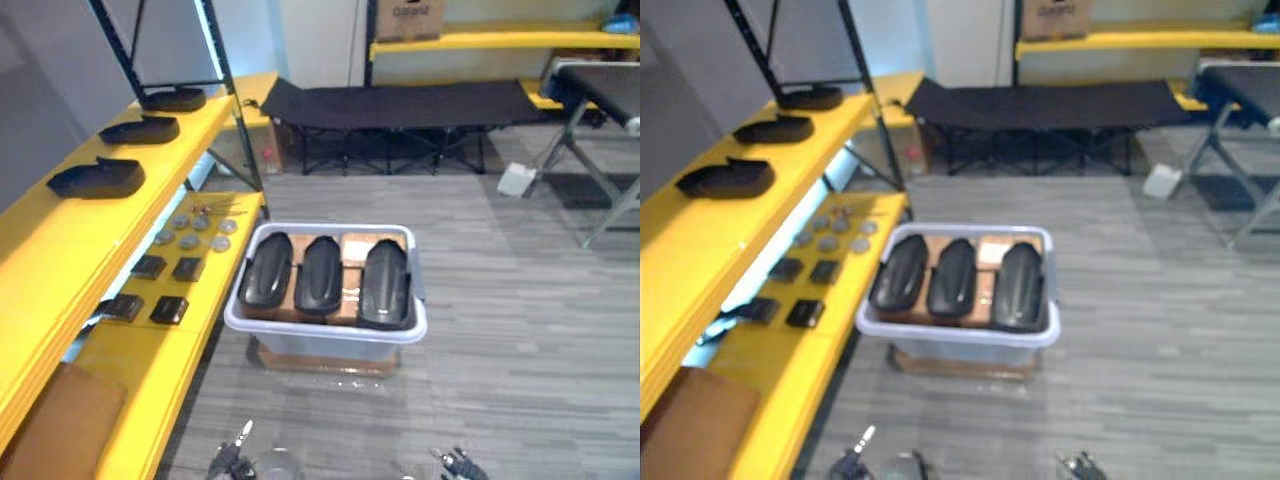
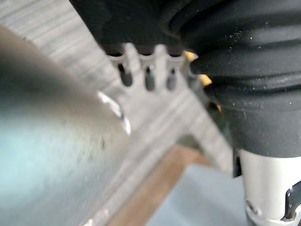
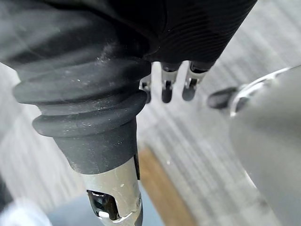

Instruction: Walk over and take plastic housings, then place them on the shelf

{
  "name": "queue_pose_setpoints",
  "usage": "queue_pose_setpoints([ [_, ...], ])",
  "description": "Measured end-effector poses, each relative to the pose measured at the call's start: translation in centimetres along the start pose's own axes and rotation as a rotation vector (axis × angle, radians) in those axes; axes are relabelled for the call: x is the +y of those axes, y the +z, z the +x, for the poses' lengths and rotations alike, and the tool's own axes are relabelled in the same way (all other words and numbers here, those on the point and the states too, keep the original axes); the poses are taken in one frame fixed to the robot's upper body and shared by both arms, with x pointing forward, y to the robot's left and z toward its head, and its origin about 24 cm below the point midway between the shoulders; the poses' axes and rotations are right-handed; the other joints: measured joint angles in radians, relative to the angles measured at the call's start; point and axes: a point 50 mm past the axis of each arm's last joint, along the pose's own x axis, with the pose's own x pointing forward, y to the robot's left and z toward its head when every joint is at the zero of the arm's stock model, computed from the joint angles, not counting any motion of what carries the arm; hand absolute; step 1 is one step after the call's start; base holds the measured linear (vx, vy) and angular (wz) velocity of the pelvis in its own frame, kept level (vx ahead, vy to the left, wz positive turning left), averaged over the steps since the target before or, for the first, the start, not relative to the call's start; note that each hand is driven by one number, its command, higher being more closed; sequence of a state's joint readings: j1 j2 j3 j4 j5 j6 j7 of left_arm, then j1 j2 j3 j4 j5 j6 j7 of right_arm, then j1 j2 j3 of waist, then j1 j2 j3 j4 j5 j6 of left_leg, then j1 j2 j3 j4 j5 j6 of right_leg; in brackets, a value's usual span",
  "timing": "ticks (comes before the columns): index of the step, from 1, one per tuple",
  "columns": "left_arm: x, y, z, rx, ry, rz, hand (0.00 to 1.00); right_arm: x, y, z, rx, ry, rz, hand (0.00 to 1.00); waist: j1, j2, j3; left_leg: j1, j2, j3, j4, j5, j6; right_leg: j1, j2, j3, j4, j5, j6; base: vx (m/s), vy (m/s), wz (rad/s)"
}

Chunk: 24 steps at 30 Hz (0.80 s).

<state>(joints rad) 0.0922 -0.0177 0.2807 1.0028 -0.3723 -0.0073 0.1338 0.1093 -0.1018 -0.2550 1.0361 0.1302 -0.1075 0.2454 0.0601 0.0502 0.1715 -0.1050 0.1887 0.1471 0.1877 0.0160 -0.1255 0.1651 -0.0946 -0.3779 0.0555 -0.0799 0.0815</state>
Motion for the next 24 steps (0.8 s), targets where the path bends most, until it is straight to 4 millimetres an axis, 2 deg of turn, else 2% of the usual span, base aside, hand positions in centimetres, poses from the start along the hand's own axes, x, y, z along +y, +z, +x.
queue_pose_setpoints([
  [1,0.2,0.4,0.1,-0.009,-0.004,0.029,0.00,0.9,0.4,0.2,-0.012,0.053,-0.061,0.00,0.000,-0.025,-0.002,0.001,-0.017,0.000,-0.010,0.015,0.005,-0.004,-0.019,-0.005,0.005,-0.002,0.007,0.19,0.195,0.19],
  [3,0.9,2.0,0.4,-0.050,-0.002,0.123,0.00,5.5,2.2,0.8,-0.107,0.300,-0.366,0.00,0.010,-0.086,-0.003,0.000,-0.072,-0.002,-0.071,0.028,0.023,-0.034,-0.068,-0.009,0.024,-0.018,0.035,0.14,0.136,0.24],
  [4,1.6,2.6,0.5,-0.062,0.012,0.137,0.00,8.1,3.2,0.7,-0.169,0.430,-0.516,0.00,0.014,-0.106,0.003,-0.002,-0.092,-0.004,-0.083,0.032,0.028,-0.038,-0.084,-0.015,0.026,-0.018,0.043,0.15,0.115,0.27],
  [5,2.5,2.9,0.5,-0.063,0.035,0.157,0.00,11.9,4.4,0.0,-0.270,0.626,-0.721,0.00,0.021,-0.130,0.006,-0.002,-0.115,-0.016,-0.092,0.033,0.031,-0.030,-0.099,-0.030,0.023,-0.014,0.054,0.20,0.142,0.47],
  [6,3.0,2.8,0.6,-0.054,0.050,0.192,0.00,15.7,5.3,-1.3,-0.370,0.813,-0.880,0.00,0.032,-0.138,0.005,-0.001,-0.133,-0.039,-0.098,0.030,0.036,-0.020,-0.110,-0.045,0.023,-0.008,0.063,0.16,0.105,0.49],
  [7,3.1,2.7,0.6,-0.049,0.052,0.214,0.00,17.5,5.5,-2.1,-0.416,0.896,-0.942,0.00,0.044,-0.141,0.004,0.001,-0.140,-0.045,-0.106,0.031,0.040,-0.017,-0.115,-0.054,0.024,-0.007,0.064,0.15,0.089,0.59],
  [8,3.2,2.6,0.6,-0.044,0.050,0.244,0.00,20.9,6.9,-3.6,-0.533,1.029,-1.037,0.00,0.061,-0.145,0.005,0.002,-0.150,-0.065,-0.120,0.036,0.045,-0.008,-0.118,-0.072,0.024,-0.001,0.062,0.09,0.047,0.48],
  [9,3.4,2.6,0.5,-0.046,0.054,0.265,0.00,23.9,8.5,-5.2,-0.654,1.117,-1.063,0.00,0.082,-0.139,0.011,0.004,-0.152,-0.082,-0.136,0.042,0.052,-0.006,-0.115,-0.087,0.024,0.012,0.054,0.07,0.034,0.45],
  [10,3.4,2.4,0.5,-0.043,0.053,0.269,0.00,24.7,9.1,-5.8,-0.696,1.134,-1.047,0.00,0.092,-0.133,0.015,0.007,-0.152,-0.086,-0.145,0.047,0.053,-0.005,-0.113,-0.089,0.024,0.018,0.053,0.04,0.037,0.33],
  [11,3.5,1.5,0.3,-0.029,0.054,0.263,0.00,26.8,11.7,-7.4,-0.830,1.146,-0.982,0.00,0.105,-0.118,0.025,0.017,-0.152,-0.097,-0.168,0.059,0.057,-0.001,-0.110,-0.088,0.025,0.033,0.042,0.02,0.036,0.22],
  [12,4.2,0.7,0.1,-0.018,0.067,0.268,0.00,28.0,14.4,-8.5,-0.955,1.081,-0.902,0.00,0.110,-0.111,0.029,0.030,-0.155,-0.099,-0.187,0.069,0.061,0.001,-0.110,-0.087,0.026,0.040,0.039,0.02,0.037,0.16],
  [13,4.6,0.4,-0.1,-0.010,0.074,0.272,0.00,28.2,16.0,-9.0,-1.013,1.032,-0.849,0.00,0.111,-0.109,0.032,0.037,-0.156,-0.099,-0.195,0.073,0.063,0.004,-0.110,-0.086,0.026,0.042,0.038,0.00,0.027,0.05],
  [14,5.1,-0.1,-0.2,0.001,0.084,0.274,0.00,27.8,19.3,-9.7,-1.115,0.922,-0.709,0.00,0.113,-0.107,0.034,0.040,-0.157,-0.099,-0.202,0.077,0.064,0.004,-0.110,-0.085,0.026,0.048,0.032,0.00,0.000,0.00],
  [15,5.4,-0.6,-0.4,0.005,0.087,0.278,0.00,26.7,22.5,-10.2,-1.199,0.785,-0.569,0.00,0.114,-0.105,0.036,0.046,-0.158,-0.094,-0.213,0.082,0.067,0.002,-0.112,-0.082,0.026,0.052,0.033,-0.04,0.028,-0.07],
  [16,5.4,-0.9,-0.5,0.007,0.083,0.288,0.00,26.0,23.9,-10.4,-1.232,0.721,-0.502,0.00,0.114,-0.103,0.038,0.052,-0.158,-0.090,-0.222,0.086,0.068,0.002,-0.112,-0.079,0.026,0.055,0.035,-0.06,0.033,-0.16],
  [17,5.5,-1.1,-0.6,0.007,0.079,0.298,0.00,24.1,26.2,-10.7,-1.280,0.605,-0.364,0.00,0.114,-0.101,0.039,0.058,-0.159,-0.083,-0.234,0.092,0.070,-0.003,-0.113,-0.070,0.025,0.057,0.034,-0.05,0.027,-0.17],
  [18,5.5,-1.1,-0.6,0.005,0.076,0.300,0.00,23.1,27.0,-10.7,-1.298,0.547,-0.302,0.00,0.114,-0.097,0.041,0.060,-0.159,-0.080,-0.240,0.093,0.071,-0.006,-0.114,-0.061,0.025,0.057,0.034,-0.07,0.033,-0.18],
  [20,5.0,-0.8,-0.6,-0.017,0.047,0.304,0.00,18.9,29.4,-10.5,-1.344,0.346,-0.160,0.00,0.101,-0.086,0.064,0.069,-0.161,-0.075,-0.259,0.105,0.072,-0.012,-0.115,-0.049,0.024,0.056,0.034,-0.11,0.029,-0.15],
  [22,4.6,-0.3,-0.6,-0.042,0.026,0.324,0.00,16.1,30.9,-10.7,-1.383,0.254,-0.065,0.00,0.092,-0.078,0.100,0.056,-0.160,-0.072,-0.253,0.106,0.067,-0.029,-0.116,-0.025,0.024,0.049,0.034,-0.15,0.022,-0.20],
  [23,4.3,0.1,-0.5,-0.064,0.008,0.330,0.00,14.3,31.9,-11.1,-1.415,0.182,-0.031,0.00,0.085,-0.081,0.116,0.024,-0.162,-0.069,-0.237,0.109,0.067,-0.053,-0.120,-0.021,0.025,0.032,0.039,-0.16,0.007,-0.19],
  [24,4.0,0.4,-0.5,-0.078,-0.004,0.335,0.00,13.4,32.5,-11.3,-1.430,0.146,-0.011,0.00,0.085,-0.084,0.129,0.006,-0.163,-0.065,-0.225,0.112,0.066,-0.065,-0.122,-0.016,0.025,0.021,0.045,-0.12,-0.012,-0.12],
])
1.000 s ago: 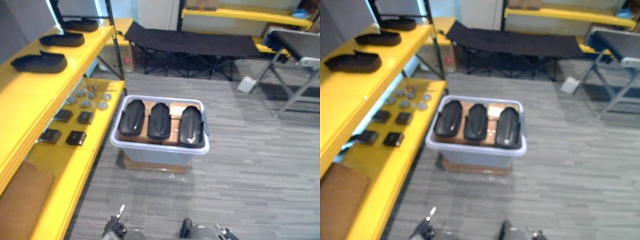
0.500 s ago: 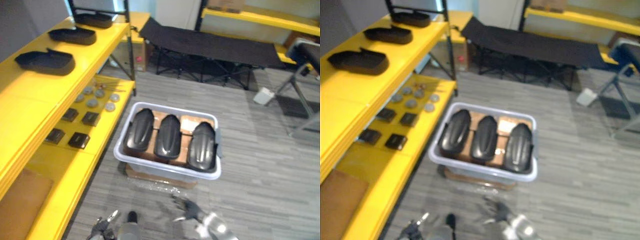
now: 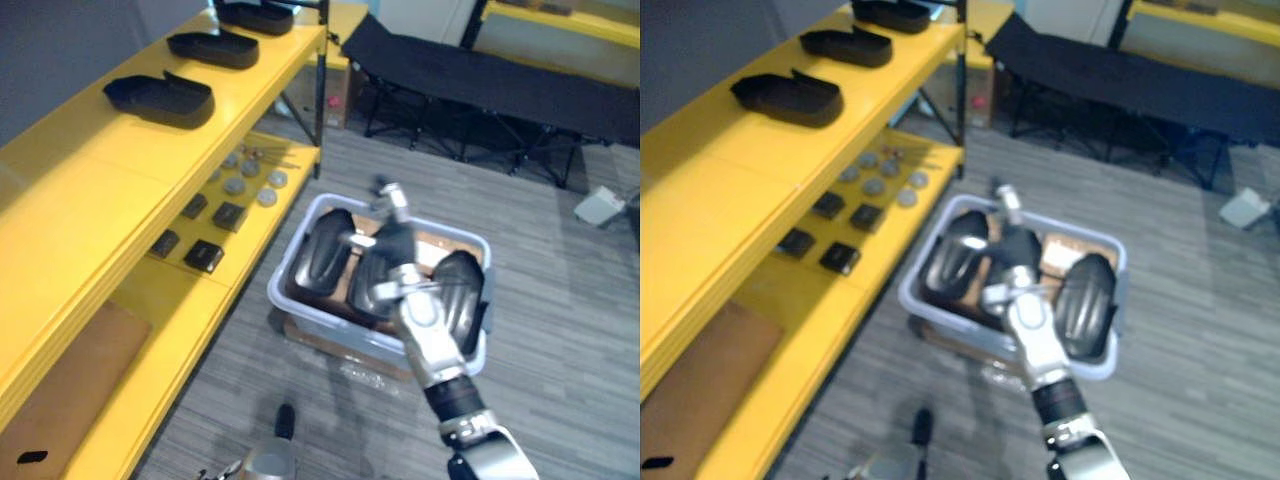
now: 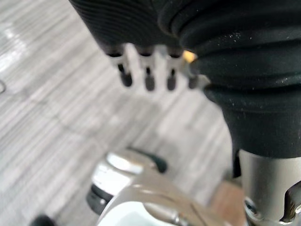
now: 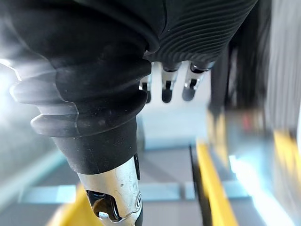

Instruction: Walk over and take plastic housings, then place them on the shelf

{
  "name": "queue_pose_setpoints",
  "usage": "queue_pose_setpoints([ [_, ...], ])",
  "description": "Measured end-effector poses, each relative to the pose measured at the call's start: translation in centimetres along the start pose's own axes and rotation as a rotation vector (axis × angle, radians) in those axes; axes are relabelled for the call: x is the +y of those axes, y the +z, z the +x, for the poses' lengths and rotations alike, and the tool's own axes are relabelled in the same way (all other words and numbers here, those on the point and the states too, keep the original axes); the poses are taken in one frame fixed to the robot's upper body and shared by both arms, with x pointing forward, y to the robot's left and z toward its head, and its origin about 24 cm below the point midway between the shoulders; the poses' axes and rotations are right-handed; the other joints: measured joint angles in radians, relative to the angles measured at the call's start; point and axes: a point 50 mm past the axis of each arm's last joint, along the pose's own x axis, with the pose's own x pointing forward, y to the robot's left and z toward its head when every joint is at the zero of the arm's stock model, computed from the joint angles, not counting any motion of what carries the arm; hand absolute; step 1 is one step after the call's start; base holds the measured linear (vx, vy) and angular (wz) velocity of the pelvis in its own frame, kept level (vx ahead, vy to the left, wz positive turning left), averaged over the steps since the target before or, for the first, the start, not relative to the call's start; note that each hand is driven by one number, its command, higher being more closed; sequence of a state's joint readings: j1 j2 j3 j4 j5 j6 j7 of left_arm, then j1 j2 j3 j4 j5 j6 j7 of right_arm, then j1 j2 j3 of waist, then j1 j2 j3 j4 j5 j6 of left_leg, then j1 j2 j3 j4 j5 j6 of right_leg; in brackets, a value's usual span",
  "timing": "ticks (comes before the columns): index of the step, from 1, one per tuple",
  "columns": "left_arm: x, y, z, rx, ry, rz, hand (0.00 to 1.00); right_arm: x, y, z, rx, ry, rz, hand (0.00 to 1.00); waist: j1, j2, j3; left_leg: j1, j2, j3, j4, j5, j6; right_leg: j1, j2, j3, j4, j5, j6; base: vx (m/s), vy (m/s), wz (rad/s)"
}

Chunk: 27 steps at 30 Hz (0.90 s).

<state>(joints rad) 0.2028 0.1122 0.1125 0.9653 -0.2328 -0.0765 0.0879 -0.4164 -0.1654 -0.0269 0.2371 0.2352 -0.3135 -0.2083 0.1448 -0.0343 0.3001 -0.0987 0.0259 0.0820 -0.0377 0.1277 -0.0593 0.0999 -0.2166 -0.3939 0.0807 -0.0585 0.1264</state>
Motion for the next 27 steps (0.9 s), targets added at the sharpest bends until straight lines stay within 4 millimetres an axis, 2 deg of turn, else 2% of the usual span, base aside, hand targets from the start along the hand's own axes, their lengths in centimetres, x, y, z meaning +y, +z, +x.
queue_pose_setpoints([
  [1,-0.1,0.7,0.1,-0.029,-0.010,0.000,0.00,-1.4,0.5,0.7,-0.022,-0.055,-0.012,0.00,0.000,-0.001,0.026,-0.019,0.002,0.003,0.016,0.002,0.001,-0.013,0.001,0.010,0.001,-0.009,0.009,-0.15,-0.032,-0.09],
  [2,-0.5,1.4,0.2,-0.057,-0.023,-0.002,0.00,-3.3,1.3,1.4,-0.047,-0.138,-0.028,0.00,-0.002,0.009,0.062,-0.040,0.017,0.000,0.036,0.004,-0.002,-0.031,0.014,0.013,0.014,-0.010,0.006,-0.22,-0.046,-0.03],
  [3,-0.7,1.8,0.3,-0.076,-0.031,-0.003,0.00,-4.9,1.8,1.5,-0.065,-0.208,-0.045,0.00,-0.008,0.009,0.085,-0.065,0.026,-0.008,0.049,0.010,-0.005,-0.056,0.025,0.013,0.031,-0.016,-0.003,-0.22,-0.047,0.02],
  [5,-0.5,2.6,0.4,-0.106,-0.029,-0.005,0.00,-6.6,2.4,1.6,-0.074,-0.284,-0.052,0.00,-0.020,-0.008,0.120,-0.092,0.044,-0.019,0.049,0.023,-0.010,-0.086,0.037,0.012,0.045,-0.020,-0.010,-0.13,-0.035,0.02],
  [8,0.0,4.3,0.6,-0.156,-0.024,-0.025,0.00,-9.5,1.8,1.4,-0.015,-0.405,-0.050,0.00,-0.022,-0.051,0.156,-0.139,0.065,-0.024,0.057,0.036,-0.017,-0.138,0.057,0.017,0.071,-0.024,-0.020,-0.07,-0.045,-0.02],
  [10,-0.1,5.0,0.7,-0.177,-0.028,-0.043,0.00,-11.3,1.2,1.1,0.031,-0.470,-0.062,0.00,-0.022,-0.060,0.163,-0.167,0.067,-0.028,0.072,0.036,-0.017,-0.159,0.061,0.017,0.079,-0.023,-0.020,-0.02,-0.031,0.04],
  [13,-0.6,5.9,0.8,-0.214,-0.048,-0.044,0.00,-13.8,0.7,1.1,0.090,-0.544,-0.109,0.00,-0.022,-0.054,0.171,-0.222,0.064,-0.042,0.108,0.031,-0.012,-0.199,0.060,0.015,0.097,-0.023,-0.021,-0.01,0.015,0.09],
  [16,-1.0,6.3,0.8,-0.230,-0.068,-0.064,0.00,-15.5,1.3,2.3,0.102,-0.599,-0.115,0.00,-0.020,-0.037,0.183,-0.276,0.066,-0.051,0.145,0.024,-0.006,-0.241,0.060,0.014,0.116,-0.024,-0.022,-0.04,0.022,0.04],
  [19,-1.7,6.5,0.8,-0.238,-0.096,-0.051,0.00,-17.1,2.0,3.3,0.116,-0.660,-0.138,0.00,-0.012,-0.009,0.199,-0.312,0.065,-0.064,0.177,0.017,-0.001,-0.263,0.058,0.011,0.132,-0.027,-0.027,-0.03,0.024,0.06],
  [21,-2.1,6.9,0.8,-0.246,-0.111,-0.062,0.00,-17.9,2.1,3.5,0.140,-0.692,-0.149,0.00,-0.006,0.006,0.208,-0.333,0.065,-0.075,0.186,0.016,0.000,-0.280,0.060,0.008,0.143,-0.031,-0.032,-0.04,0.016,0.08],
  [22,-2.6,7.2,0.8,-0.252,-0.126,-0.078,0.00,-18.6,2.0,3.5,0.169,-0.715,-0.152,0.00,0.008,0.015,0.213,-0.341,0.065,-0.076,0.187,0.017,0.000,-0.292,0.059,0.009,0.152,-0.031,-0.032,-0.03,0.009,0.06],
  [25,-3.2,7.3,0.8,-0.257,-0.152,-0.099,0.00,-19.2,2.0,3.8,0.209,-0.744,-0.152,0.00,0.011,0.040,0.224,-0.348,0.061,-0.080,0.186,0.021,0.003,-0.302,0.054,0.007,0.164,-0.036,-0.037,-0.02,0.010,0.05],
  [27,-3.7,7.2,0.7,-0.250,-0.180,-0.119,0.00,-20.2,2.8,4.1,0.221,-0.771,-0.170,0.00,0.011,0.071,0.232,-0.358,0.051,-0.091,0.177,0.029,0.008,-0.320,0.038,-0.001,0.191,-0.047,-0.033,-0.02,0.014,0.14],
])
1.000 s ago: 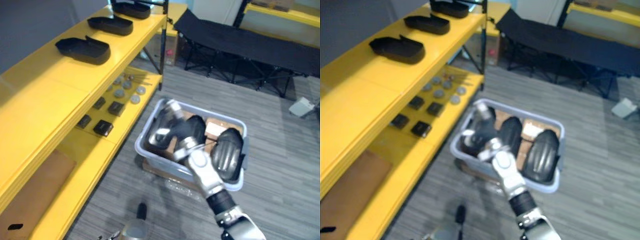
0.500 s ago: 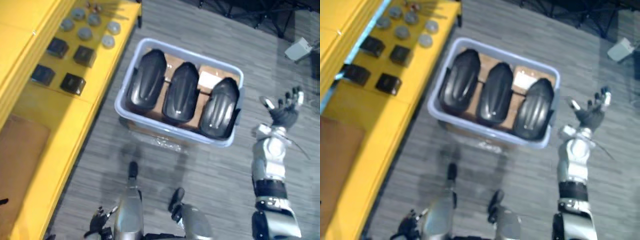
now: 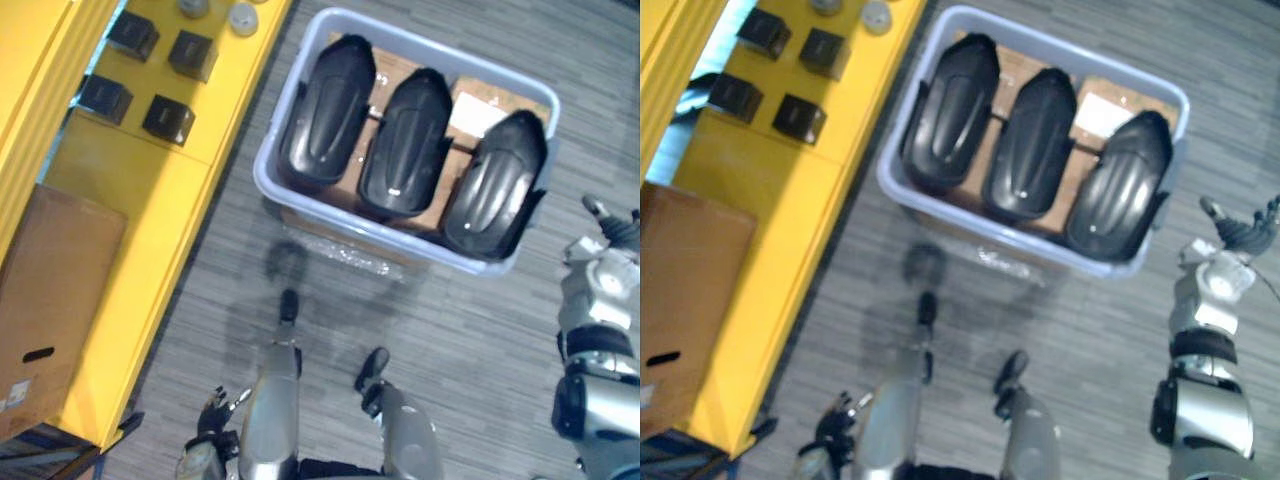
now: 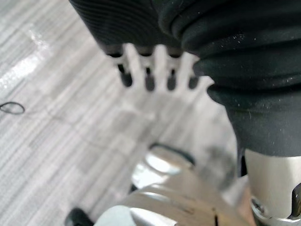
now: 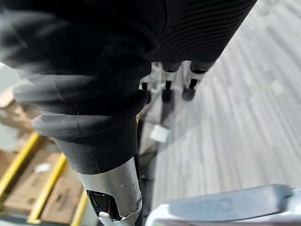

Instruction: Walk over and take plastic housings, then place them on the shelf

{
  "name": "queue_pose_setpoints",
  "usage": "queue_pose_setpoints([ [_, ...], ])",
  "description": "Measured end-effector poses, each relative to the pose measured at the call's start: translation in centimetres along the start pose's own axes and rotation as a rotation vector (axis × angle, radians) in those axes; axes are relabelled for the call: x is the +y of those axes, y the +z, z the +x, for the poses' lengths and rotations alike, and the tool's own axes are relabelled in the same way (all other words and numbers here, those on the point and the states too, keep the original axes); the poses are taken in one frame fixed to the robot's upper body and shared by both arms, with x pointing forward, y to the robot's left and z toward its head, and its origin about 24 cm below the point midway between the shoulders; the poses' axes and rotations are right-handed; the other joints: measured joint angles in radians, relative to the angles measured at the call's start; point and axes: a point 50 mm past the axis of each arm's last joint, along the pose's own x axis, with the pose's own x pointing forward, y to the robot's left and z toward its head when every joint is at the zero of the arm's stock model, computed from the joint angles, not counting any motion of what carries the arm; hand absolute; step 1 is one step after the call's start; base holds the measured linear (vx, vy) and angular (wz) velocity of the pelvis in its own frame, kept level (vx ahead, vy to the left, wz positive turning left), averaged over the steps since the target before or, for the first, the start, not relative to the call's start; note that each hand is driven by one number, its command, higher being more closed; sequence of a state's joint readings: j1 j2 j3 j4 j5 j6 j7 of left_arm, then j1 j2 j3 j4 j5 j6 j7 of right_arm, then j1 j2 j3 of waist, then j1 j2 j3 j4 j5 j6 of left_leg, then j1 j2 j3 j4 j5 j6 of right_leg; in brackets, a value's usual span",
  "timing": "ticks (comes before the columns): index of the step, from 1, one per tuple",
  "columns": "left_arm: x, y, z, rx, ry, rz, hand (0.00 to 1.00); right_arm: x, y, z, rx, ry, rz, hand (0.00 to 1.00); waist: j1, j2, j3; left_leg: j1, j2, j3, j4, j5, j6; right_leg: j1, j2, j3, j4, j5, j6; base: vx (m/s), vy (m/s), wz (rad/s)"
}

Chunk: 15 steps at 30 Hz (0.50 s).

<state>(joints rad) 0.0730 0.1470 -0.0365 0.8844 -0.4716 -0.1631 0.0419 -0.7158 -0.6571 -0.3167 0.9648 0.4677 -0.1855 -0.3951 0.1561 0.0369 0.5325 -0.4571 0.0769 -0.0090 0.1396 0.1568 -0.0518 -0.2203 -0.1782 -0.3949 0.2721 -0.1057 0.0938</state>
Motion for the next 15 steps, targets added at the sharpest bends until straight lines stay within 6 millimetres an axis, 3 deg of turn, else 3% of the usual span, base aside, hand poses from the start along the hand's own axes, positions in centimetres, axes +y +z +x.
queue_pose_setpoints([
  [7,-0.8,-0.9,-0.2,0.046,-0.052,-0.009,0.00,-0.6,1.4,1.3,0.041,0.001,-0.051,0.00,0.012,0.063,0.004,0.000,-0.024,-0.010,-0.032,0.024,0.002,-0.026,-0.035,-0.014,0.052,-0.024,0.013,0.00,-0.009,0.11],
  [9,-1.2,-1.4,-0.3,0.085,-0.101,-0.080,0.00,-0.9,2.1,1.6,0.030,0.012,-0.070,0.00,0.021,0.086,0.004,-0.001,-0.032,-0.011,-0.032,0.024,0.003,-0.033,-0.046,-0.015,0.068,-0.034,0.016,0.00,-0.010,0.06],
  [15,-1.0,-2.6,-0.7,0.149,-0.150,-0.166,0.00,-0.6,1.7,1.7,0.072,0.040,-0.073,0.00,0.022,0.089,0.003,-0.007,-0.044,-0.029,-0.032,0.024,0.003,-0.047,-0.062,-0.025,0.099,-0.061,0.017,-0.01,-0.020,0.09],
])
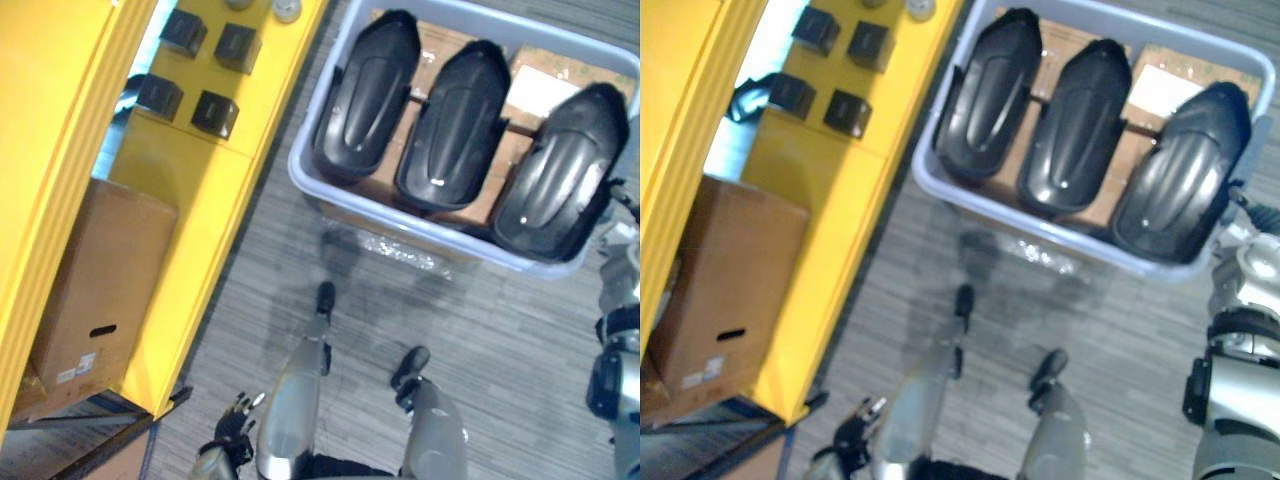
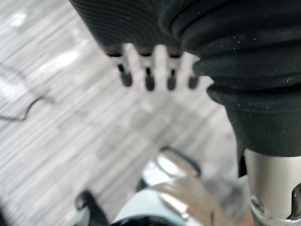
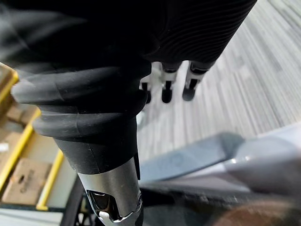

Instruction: Walk over and take plastic housings, then place them on the shelf

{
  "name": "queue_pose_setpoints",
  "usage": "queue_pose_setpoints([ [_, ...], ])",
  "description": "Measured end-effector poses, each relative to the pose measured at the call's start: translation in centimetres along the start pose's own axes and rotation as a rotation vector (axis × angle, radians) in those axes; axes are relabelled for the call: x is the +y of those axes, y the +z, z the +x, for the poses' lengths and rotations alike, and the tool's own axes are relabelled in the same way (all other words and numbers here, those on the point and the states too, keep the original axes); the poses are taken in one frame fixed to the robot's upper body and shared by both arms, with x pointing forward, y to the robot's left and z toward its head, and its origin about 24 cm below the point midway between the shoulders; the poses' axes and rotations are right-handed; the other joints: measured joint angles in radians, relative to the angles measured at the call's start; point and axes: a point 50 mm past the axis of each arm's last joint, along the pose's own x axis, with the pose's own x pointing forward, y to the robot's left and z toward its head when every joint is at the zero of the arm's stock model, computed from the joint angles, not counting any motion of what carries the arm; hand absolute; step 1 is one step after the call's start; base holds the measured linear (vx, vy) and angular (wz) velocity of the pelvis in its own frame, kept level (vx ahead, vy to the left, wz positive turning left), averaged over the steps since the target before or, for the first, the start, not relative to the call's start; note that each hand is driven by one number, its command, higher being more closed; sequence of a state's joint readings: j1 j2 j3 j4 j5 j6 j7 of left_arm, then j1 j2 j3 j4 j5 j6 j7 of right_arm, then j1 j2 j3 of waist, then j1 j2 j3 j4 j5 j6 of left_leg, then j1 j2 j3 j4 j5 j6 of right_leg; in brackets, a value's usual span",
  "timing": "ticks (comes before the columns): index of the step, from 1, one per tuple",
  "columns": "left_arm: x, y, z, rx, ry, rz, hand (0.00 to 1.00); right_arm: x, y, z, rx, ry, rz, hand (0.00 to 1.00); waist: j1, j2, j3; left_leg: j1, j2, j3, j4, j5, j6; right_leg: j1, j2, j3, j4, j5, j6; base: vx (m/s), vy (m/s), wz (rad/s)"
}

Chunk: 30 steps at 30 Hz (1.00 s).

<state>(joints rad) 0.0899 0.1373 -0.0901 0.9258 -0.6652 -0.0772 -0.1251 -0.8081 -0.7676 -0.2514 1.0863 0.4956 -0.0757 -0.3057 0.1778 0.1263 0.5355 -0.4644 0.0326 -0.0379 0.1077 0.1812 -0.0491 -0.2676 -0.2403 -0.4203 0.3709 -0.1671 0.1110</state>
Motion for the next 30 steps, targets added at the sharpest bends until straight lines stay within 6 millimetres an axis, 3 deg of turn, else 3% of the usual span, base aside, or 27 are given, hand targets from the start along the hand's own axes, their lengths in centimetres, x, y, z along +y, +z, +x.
queue_pose_setpoints([
  [9,-0.8,-0.5,0.0,0.006,-0.059,-0.051,0.00,0.0,1.0,0.6,0.044,0.025,-0.080,0.00,0.008,0.027,0.001,-0.028,-0.018,-0.028,0.009,0.002,-0.001,-0.022,-0.021,-0.021,0.039,-0.021,0.002,-0.01,-0.009,0.09],
  [10,-0.8,-0.5,0.0,0.005,-0.060,-0.051,0.00,-0.1,1.0,0.6,0.050,0.025,-0.086,1.00,0.010,0.027,0.001,-0.028,-0.018,-0.029,0.009,0.002,-0.002,-0.024,-0.021,-0.021,0.040,-0.021,0.001,0.00,0.000,0.00],
  [16,-0.9,-0.7,0.0,0.007,-0.062,-0.060,0.00,-1.3,1.3,1.0,0.089,-0.014,-0.271,1.00,0.027,0.031,-0.002,-0.044,-0.018,-0.037,0.028,0.002,-0.002,-0.038,-0.024,-0.024,0.068,-0.037,-0.004,0.00,-0.004,0.01],
  [24,-0.9,-0.8,-0.1,0.009,-0.063,-0.055,0.00,-2.1,1.7,1.2,0.107,-0.074,-0.503,1.00,0.026,0.032,-0.002,-0.051,-0.019,-0.066,0.037,0.001,-0.002,-0.044,-0.023,-0.028,0.088,-0.051,-0.009,-0.02,-0.012,0.02],
  [30,-0.8,-1.0,-0.2,0.012,-0.061,-0.057,0.00,-2.3,1.9,1.2,0.087,-0.114,-0.580,1.00,0.026,0.032,-0.002,-0.051,-0.019,-0.068,0.040,0.001,-0.002,-0.043,-0.023,-0.030,0.093,-0.052,-0.010,-0.02,-0.006,0.01],
])
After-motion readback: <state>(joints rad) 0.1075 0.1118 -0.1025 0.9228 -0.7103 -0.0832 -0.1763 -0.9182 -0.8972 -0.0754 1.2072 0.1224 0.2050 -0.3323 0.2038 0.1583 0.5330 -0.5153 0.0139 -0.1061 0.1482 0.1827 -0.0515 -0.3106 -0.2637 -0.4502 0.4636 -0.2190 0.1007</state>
